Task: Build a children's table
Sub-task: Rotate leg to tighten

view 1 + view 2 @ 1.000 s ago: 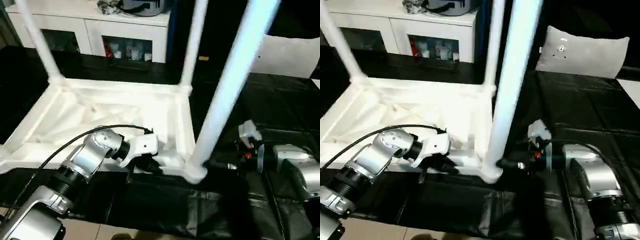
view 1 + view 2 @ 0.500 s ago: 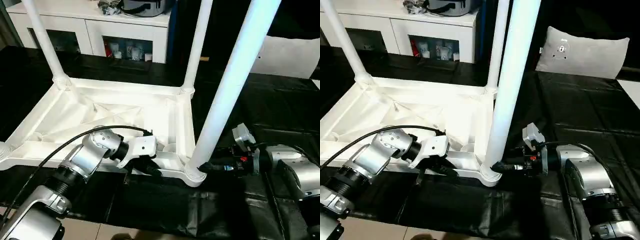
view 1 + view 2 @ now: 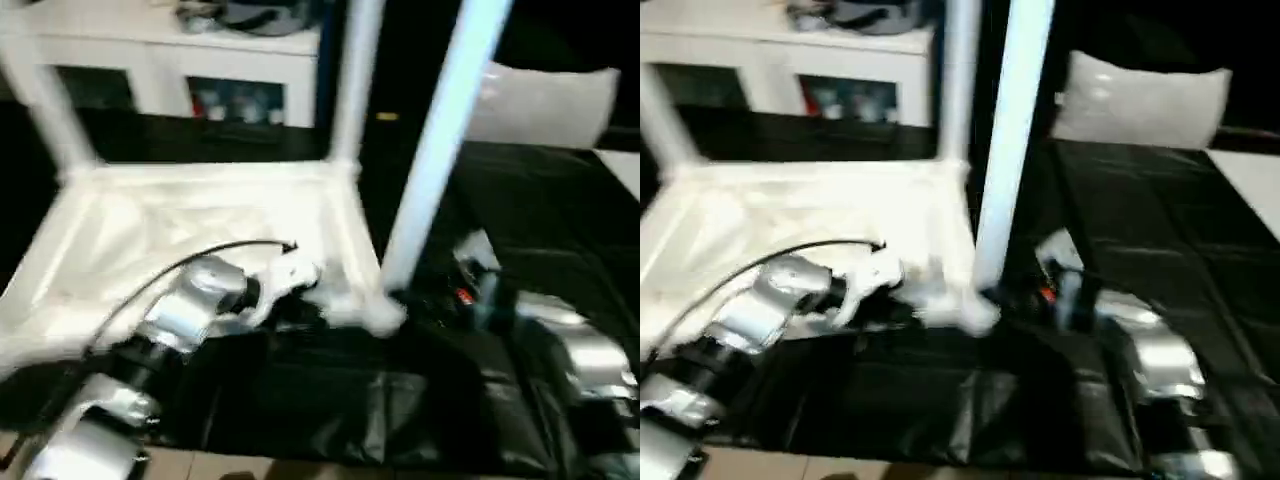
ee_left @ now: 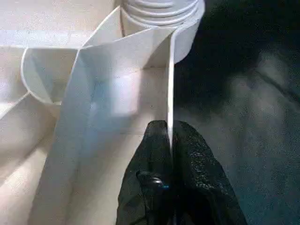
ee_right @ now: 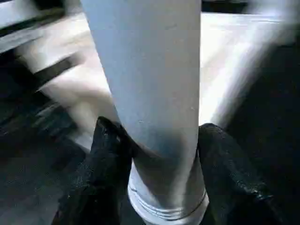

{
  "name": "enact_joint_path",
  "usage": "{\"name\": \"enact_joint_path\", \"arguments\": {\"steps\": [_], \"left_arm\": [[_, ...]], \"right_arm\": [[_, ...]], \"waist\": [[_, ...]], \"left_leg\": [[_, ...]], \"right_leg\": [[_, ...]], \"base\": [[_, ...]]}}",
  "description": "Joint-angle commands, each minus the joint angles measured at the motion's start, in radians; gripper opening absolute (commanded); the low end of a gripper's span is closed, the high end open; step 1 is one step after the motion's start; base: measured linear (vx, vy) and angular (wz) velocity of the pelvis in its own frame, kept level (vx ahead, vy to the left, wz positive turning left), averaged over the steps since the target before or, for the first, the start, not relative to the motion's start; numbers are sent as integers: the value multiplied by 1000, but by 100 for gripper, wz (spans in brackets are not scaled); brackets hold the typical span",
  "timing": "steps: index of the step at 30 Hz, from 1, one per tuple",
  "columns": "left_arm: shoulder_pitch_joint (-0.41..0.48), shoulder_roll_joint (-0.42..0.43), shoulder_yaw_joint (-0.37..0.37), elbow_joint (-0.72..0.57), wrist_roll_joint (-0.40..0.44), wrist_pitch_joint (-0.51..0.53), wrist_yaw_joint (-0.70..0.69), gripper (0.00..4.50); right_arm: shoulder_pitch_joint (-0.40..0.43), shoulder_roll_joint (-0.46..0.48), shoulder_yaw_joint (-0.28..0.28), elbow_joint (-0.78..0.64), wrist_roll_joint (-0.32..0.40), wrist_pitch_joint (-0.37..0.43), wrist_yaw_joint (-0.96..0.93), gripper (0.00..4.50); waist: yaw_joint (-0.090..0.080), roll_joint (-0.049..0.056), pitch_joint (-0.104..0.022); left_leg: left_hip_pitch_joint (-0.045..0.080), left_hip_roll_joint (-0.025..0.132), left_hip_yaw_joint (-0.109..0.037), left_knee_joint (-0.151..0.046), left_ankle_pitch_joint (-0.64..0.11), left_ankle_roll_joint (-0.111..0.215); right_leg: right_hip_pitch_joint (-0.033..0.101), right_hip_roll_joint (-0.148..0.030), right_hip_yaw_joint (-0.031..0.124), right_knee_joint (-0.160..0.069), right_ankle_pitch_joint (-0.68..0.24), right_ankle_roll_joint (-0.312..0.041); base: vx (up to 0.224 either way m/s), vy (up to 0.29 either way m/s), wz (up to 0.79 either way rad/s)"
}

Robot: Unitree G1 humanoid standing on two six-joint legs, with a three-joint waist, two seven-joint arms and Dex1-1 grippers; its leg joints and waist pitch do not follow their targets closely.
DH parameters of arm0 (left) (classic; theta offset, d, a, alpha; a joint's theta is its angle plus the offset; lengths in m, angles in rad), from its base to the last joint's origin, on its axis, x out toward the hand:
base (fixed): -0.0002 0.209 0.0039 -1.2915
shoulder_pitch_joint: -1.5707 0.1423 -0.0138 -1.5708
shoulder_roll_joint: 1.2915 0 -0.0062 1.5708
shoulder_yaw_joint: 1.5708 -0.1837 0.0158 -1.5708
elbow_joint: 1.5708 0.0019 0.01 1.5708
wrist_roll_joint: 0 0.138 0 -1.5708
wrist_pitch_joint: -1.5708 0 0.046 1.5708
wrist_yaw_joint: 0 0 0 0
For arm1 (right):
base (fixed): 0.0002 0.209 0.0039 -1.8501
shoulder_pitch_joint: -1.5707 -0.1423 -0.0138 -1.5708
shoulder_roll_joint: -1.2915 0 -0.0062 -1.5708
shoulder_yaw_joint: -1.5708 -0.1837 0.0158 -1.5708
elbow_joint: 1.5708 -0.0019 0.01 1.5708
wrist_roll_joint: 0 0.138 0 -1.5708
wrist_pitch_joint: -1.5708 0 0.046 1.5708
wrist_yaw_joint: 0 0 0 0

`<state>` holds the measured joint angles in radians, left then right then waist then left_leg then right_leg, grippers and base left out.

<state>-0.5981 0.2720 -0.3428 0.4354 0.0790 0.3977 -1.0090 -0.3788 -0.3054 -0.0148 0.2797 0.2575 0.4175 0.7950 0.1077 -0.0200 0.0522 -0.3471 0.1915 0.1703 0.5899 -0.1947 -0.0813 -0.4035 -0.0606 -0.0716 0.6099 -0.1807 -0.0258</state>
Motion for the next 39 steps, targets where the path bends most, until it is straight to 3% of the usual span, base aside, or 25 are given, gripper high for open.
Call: {"name": "enact_joint_path", "arguments": {"steps": [1,4,7,8,12,13,16,23,29,34,37,39], "left_arm": [[-24,-72,-8,-13,-14,28,70,0],[-37,-115,4,-4,0,59,146,0],[-42,-136,-8,-7,17,71,174,0],[-42,-138,-8,-8,18,74,176,0],[-32,-124,-20,-18,37,70,175,0],[-29,-117,-20,-21,34,63,171,0],[-24,-102,-7,-28,18,40,158,0],[-12,-47,-30,-30,3,-45,46,0],[5,51,-89,-50,-21,-189,-164,0],[3,110,-120,-56,-23,-256,-270,0],[1,134,-130,-57,-26,-272,-312,0],[0,151,-136,-63,-37,-281,-352,0]], "right_arm": [[-25,55,1,49,-55,76,-206,189],[-34,110,-33,45,-38,107,-301,189],[-31,129,-24,37,-29,50,-270,189],[-30,127,-16,35,-35,40,-262,243],[-23,145,-7,19,-39,37,-258,274],[-18,135,-1,17,-41,16,-245,285],[-1,69,-2,24,-36,-35,-164,308],[12,-55,-16,11,7,-81,47,362],[23,-202,42,28,11,-160,306,414],[22,-257,66,21,36,-174,464,414],[26,-272,83,3,61,-158,534,380],[22,-284,109,8,77,-149,594,377]], "waist": [[5,-7,-54],[2,-8,-58],[6,-5,-62],[8,-4,-62],[11,-2,-60],[13,1,-60],[13,-1,-59],[22,-4,-59],[42,-6,-58],[54,-3,-59],[63,-3,-60],[64,-8,-60]], "left_leg": [[-2,29,-17,-76,-198,-1],[-2,29,-15,-73,-180,15],[-5,33,-13,-73,-156,27],[-6,34,-13,-72,-144,30],[-5,35,-12,-74,-151,30],[-5,35,-13,-75,-155,28],[-5,35,-13,-75,-173,27],[-6,37,-11,-70,-151,58],[-1,41,-9,-70,-168,65],[0,45,-9,-69,-169,67],[2,46,-9,-68,-171,66],[-1,45,-9,-68,-163,69]], "right_leg": [[46,-88,43,-105,-472,-97],[48,-89,47,-103,-437,-93],[50,-87,50,-93,-340,-113],[50,-86,50,-89,-299,-125],[54,-88,51,-86,-268,-147],[54,-89,51,-87,-273,-147],[56,-88,51,-90,-289,-140],[57,-89,51,-87,-266,-149],[52,-91,53,-88,-292,-153],[52,-89,51,-81,-272,-171],[51,-91,51,-80,-269,-177],[52,-90,50,-79,-274,-175]], "base": [[0,0,0],[0,0,0],[0,0,0],[0,0,0],[0,0,0],[0,0,0],[0,0,0],[0,0,0],[0,0,0],[0,0,0],[0,0,0],[0,0,0]]}}
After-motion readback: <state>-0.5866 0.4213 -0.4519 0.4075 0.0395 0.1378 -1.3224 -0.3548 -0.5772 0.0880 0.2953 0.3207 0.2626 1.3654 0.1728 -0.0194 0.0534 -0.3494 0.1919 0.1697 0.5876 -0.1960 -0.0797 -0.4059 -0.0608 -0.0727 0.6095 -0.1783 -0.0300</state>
